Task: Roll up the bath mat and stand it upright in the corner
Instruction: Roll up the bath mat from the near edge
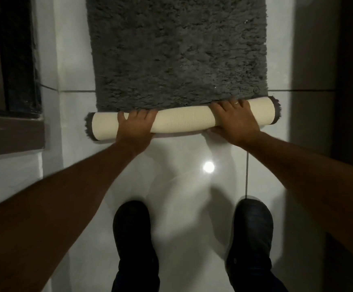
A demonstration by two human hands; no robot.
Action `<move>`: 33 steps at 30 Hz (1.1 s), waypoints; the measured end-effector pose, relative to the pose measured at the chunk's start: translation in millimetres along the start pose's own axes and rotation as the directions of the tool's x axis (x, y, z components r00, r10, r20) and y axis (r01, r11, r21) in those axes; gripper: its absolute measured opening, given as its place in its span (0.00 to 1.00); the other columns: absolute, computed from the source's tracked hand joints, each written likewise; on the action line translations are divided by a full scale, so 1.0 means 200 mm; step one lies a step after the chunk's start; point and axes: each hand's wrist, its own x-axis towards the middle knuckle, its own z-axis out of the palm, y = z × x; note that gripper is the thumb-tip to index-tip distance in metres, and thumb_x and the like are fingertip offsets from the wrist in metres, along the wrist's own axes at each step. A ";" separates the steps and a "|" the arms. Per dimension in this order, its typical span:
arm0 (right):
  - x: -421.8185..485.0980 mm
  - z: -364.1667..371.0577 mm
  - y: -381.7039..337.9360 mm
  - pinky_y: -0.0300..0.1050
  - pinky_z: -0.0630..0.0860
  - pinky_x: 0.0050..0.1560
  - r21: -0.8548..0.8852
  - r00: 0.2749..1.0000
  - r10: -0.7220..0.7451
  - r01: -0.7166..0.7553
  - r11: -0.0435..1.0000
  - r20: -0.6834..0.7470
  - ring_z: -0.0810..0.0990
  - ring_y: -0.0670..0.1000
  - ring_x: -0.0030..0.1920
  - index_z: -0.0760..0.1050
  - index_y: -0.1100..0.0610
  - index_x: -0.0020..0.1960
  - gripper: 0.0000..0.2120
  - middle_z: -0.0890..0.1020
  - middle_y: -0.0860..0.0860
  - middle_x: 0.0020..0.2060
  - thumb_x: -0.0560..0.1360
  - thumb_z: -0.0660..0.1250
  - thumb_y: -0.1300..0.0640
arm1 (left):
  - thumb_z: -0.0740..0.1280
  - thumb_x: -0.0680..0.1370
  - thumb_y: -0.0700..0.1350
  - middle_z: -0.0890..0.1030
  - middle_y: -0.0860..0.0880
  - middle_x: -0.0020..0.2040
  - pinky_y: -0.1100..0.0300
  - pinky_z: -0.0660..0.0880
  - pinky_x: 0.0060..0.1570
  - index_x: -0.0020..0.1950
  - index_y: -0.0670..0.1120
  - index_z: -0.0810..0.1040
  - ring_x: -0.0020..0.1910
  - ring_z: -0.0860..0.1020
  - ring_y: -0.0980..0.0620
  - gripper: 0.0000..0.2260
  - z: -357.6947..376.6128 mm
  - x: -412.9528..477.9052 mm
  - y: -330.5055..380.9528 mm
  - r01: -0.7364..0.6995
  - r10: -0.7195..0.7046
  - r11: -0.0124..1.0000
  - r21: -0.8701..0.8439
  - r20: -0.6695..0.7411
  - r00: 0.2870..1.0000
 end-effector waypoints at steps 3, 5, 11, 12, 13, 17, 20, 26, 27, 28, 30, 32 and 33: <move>-0.07 -0.03 0.03 0.60 0.64 0.67 0.098 0.987 -0.072 0.058 0.994 0.145 0.75 0.60 0.62 0.72 0.52 0.66 0.27 0.80 0.56 0.61 0.72 0.71 0.40 | 0.69 0.75 0.53 0.78 0.39 0.63 0.39 0.69 0.63 0.70 0.45 0.70 0.60 0.76 0.38 0.25 -0.01 -0.10 0.01 -0.010 0.021 0.996 -0.086 0.130 0.991; -0.14 -0.03 0.02 0.60 0.65 0.69 0.198 0.948 -0.101 0.041 0.979 0.301 0.76 0.57 0.62 0.72 0.50 0.66 0.27 0.80 0.53 0.61 0.71 0.72 0.39 | 0.69 0.76 0.54 0.72 0.41 0.71 0.41 0.65 0.68 0.75 0.47 0.64 0.68 0.70 0.40 0.30 0.00 -0.17 0.02 -0.010 0.083 0.978 -0.209 0.343 0.936; -0.37 0.06 -0.10 0.65 0.65 0.67 0.161 0.958 0.027 -0.076 0.984 0.284 0.72 0.59 0.66 0.67 0.51 0.70 0.34 0.74 0.56 0.68 0.70 0.71 0.37 | 0.70 0.76 0.53 0.66 0.42 0.75 0.45 0.62 0.71 0.77 0.48 0.58 0.72 0.66 0.42 0.34 0.01 -0.20 0.01 0.107 0.167 0.931 -0.348 0.670 0.724; -0.41 0.07 -0.10 0.67 0.65 0.67 0.113 0.983 0.043 -0.063 0.992 0.177 0.70 0.61 0.67 0.69 0.54 0.69 0.32 0.73 0.57 0.69 0.72 0.69 0.37 | 0.71 0.75 0.51 0.65 0.42 0.76 0.46 0.62 0.72 0.78 0.47 0.58 0.72 0.65 0.42 0.36 -0.01 -0.16 0.00 0.156 0.173 0.908 -0.388 0.689 0.704; -0.44 0.08 -0.11 0.68 0.63 0.68 0.077 0.995 0.040 -0.048 0.996 0.094 0.69 0.62 0.69 0.70 0.56 0.69 0.29 0.72 0.59 0.70 0.75 0.66 0.39 | 0.73 0.75 0.51 0.64 0.42 0.76 0.46 0.61 0.72 0.78 0.47 0.57 0.73 0.64 0.42 0.37 -0.02 -0.13 -0.01 0.185 0.171 0.892 -0.413 0.686 0.707; -0.36 0.11 -0.13 0.73 0.48 0.73 0.068 0.987 0.144 -0.149 0.986 0.072 0.56 0.63 0.77 0.63 0.55 0.76 0.25 0.63 0.59 0.77 0.83 0.52 0.44 | 0.73 0.72 0.52 0.72 0.43 0.68 0.42 0.64 0.66 0.72 0.51 0.65 0.66 0.70 0.41 0.31 -0.03 -0.22 -0.02 0.017 0.016 0.971 -0.239 0.132 0.991; -0.15 0.09 -0.13 0.72 0.44 0.74 0.123 0.949 0.313 -0.314 0.941 0.030 0.53 0.62 0.78 0.62 0.56 0.76 0.25 0.60 0.59 0.78 0.84 0.48 0.45 | 0.70 0.75 0.54 0.74 0.39 0.67 0.38 0.64 0.66 0.69 0.45 0.69 0.67 0.71 0.38 0.26 0.04 -0.38 0.01 -0.125 0.101 0.984 -0.128 -0.180 0.978; -0.12 0.05 -0.14 0.70 0.45 0.74 0.115 0.968 0.230 -0.219 0.969 -0.100 0.56 0.62 0.77 0.62 0.59 0.74 0.36 0.62 0.61 0.76 0.78 0.55 0.32 | 0.74 0.62 0.68 0.58 0.38 0.79 0.26 0.49 0.70 0.79 0.43 0.50 0.77 0.55 0.36 0.57 0.05 -0.17 0.00 -0.046 0.040 0.997 0.069 0.091 0.995; -0.13 0.05 -0.12 0.70 0.45 0.74 0.046 0.983 0.165 -0.161 0.986 -0.080 0.55 0.62 0.77 0.59 0.59 0.76 0.42 0.62 0.61 0.77 0.75 0.58 0.30 | 0.76 0.62 0.65 0.61 0.38 0.77 0.25 0.51 0.69 0.78 0.43 0.52 0.76 0.58 0.36 0.55 0.03 -0.12 -0.01 -0.028 0.021 0.996 0.080 0.084 0.996; -0.13 0.05 -0.10 0.71 0.46 0.75 0.002 0.990 0.127 -0.127 0.992 -0.058 0.55 0.63 0.77 0.57 0.60 0.77 0.47 0.61 0.62 0.76 0.72 0.62 0.29 | 0.77 0.64 0.62 0.64 0.38 0.75 0.25 0.53 0.68 0.78 0.43 0.55 0.74 0.62 0.36 0.52 0.01 -0.07 -0.02 -0.019 0.012 0.996 0.086 0.071 0.997; -0.09 0.04 -0.07 0.71 0.49 0.74 -0.026 0.992 0.115 -0.117 0.993 -0.048 0.60 0.65 0.75 0.57 0.60 0.77 0.49 0.65 0.63 0.74 0.68 0.70 0.32 | 0.75 0.69 0.56 0.71 0.39 0.71 0.26 0.59 0.66 0.76 0.44 0.61 0.68 0.69 0.37 0.41 -0.01 -0.02 -0.05 -0.029 0.028 0.996 0.081 0.017 0.999; -0.06 0.01 -0.06 0.71 0.56 0.72 -0.050 0.991 0.119 -0.122 0.991 -0.055 0.67 0.65 0.69 0.63 0.59 0.73 0.46 0.72 0.63 0.67 0.66 0.73 0.35 | 0.73 0.71 0.54 0.76 0.40 0.66 0.30 0.64 0.64 0.72 0.45 0.67 0.63 0.73 0.37 0.33 -0.01 -0.01 -0.06 -0.034 0.036 0.999 0.039 -0.044 0.998; -0.06 0.00 -0.05 0.70 0.60 0.70 -0.060 0.993 0.105 -0.108 0.992 -0.052 0.70 0.65 0.66 0.65 0.59 0.71 0.43 0.75 0.62 0.64 0.66 0.74 0.35 | 0.73 0.71 0.54 0.77 0.41 0.63 0.32 0.66 0.62 0.70 0.46 0.70 0.60 0.74 0.37 0.30 -0.02 -0.03 -0.06 -0.037 0.038 0.999 0.016 -0.049 0.998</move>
